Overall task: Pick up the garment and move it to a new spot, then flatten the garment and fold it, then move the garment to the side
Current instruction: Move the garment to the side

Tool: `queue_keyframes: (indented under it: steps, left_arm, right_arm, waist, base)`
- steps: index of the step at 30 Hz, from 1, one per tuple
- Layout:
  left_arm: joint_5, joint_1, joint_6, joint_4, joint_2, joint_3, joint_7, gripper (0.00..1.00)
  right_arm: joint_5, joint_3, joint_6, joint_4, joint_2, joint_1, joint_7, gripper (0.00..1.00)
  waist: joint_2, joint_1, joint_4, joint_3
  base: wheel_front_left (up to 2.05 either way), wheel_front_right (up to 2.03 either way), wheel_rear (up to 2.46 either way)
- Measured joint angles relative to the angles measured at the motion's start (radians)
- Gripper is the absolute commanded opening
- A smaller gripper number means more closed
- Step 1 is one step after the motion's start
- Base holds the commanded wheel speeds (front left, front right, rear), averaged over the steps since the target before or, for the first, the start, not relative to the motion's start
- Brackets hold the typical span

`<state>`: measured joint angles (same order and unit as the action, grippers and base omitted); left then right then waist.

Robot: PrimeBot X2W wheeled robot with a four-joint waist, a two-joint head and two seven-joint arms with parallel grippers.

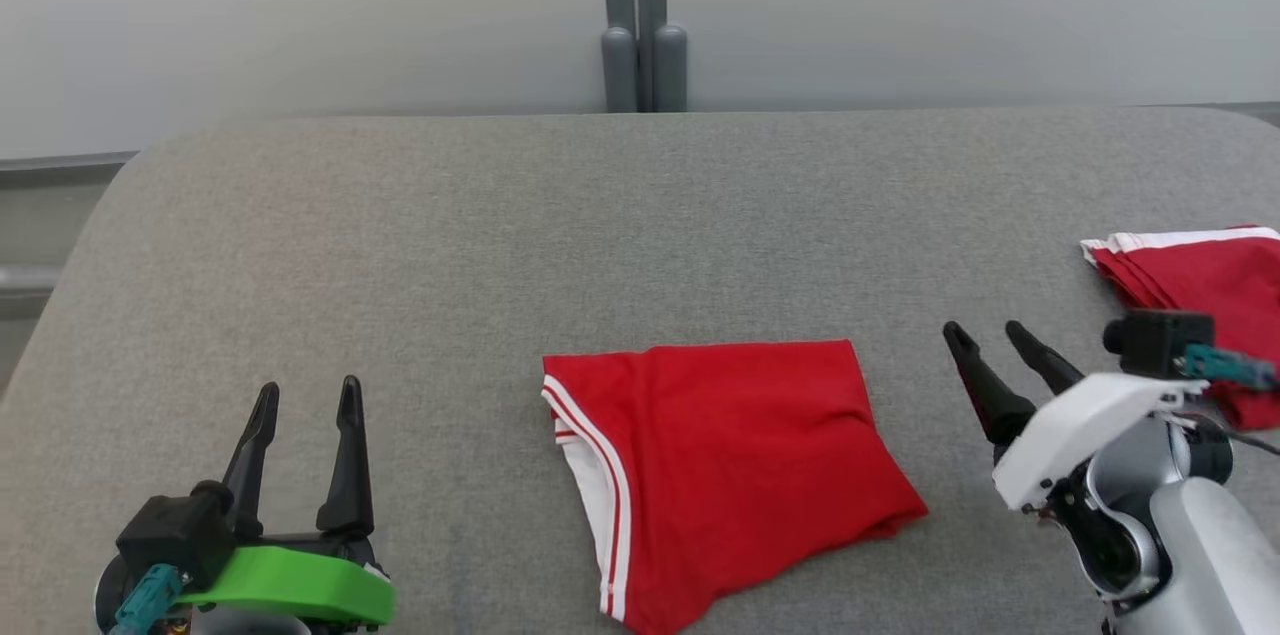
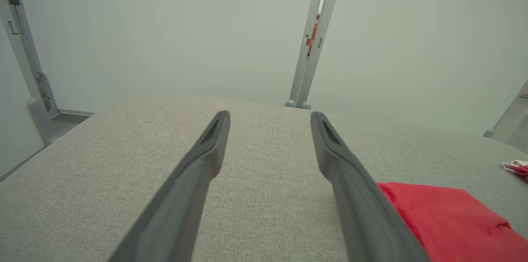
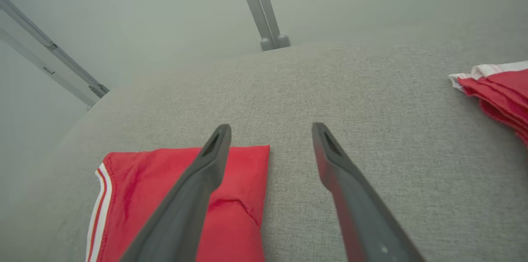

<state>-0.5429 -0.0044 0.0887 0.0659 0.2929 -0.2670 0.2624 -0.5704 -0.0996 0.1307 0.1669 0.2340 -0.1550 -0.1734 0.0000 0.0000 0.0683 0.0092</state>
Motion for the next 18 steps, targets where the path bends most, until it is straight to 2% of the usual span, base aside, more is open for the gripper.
queue_keyframes:
  steps: [7,11,15,18]
  left_arm:
    - [-0.001,-0.036,-0.016,0.019,-0.005,-0.024,-0.021,1.0]
    - [-0.001,-0.053,-0.024,0.029,-0.014,-0.042,-0.029,1.0]
    - [-0.002,-0.068,-0.03,0.043,-0.022,-0.054,-0.032,1.0]
    - [-0.005,-0.073,-0.035,0.057,-0.024,-0.056,-0.033,1.0]
  right_arm:
    - [0.003,-0.011,0.0,0.189,-0.019,-0.157,-0.287,1.0]
    - [0.016,0.047,0.0,0.304,-0.047,-0.197,-0.426,1.0]
    - [0.065,0.094,0.0,0.385,-0.077,-0.199,-0.517,1.0]
    - [0.08,0.123,0.0,0.4,-0.103,-0.199,-0.522,1.0]
  waist:
    - [0.0,0.0,0.074,0.011]
    - [0.0,0.0,0.12,0.022]
    - [0.0,0.0,0.161,0.035]
    - [0.0,0.0,0.183,0.046]
  base:
    - [0.0,0.0,0.0]
    - [0.0,0.0,0.0]
    - [0.0,0.0,0.0]
    - [0.0,0.0,0.0]
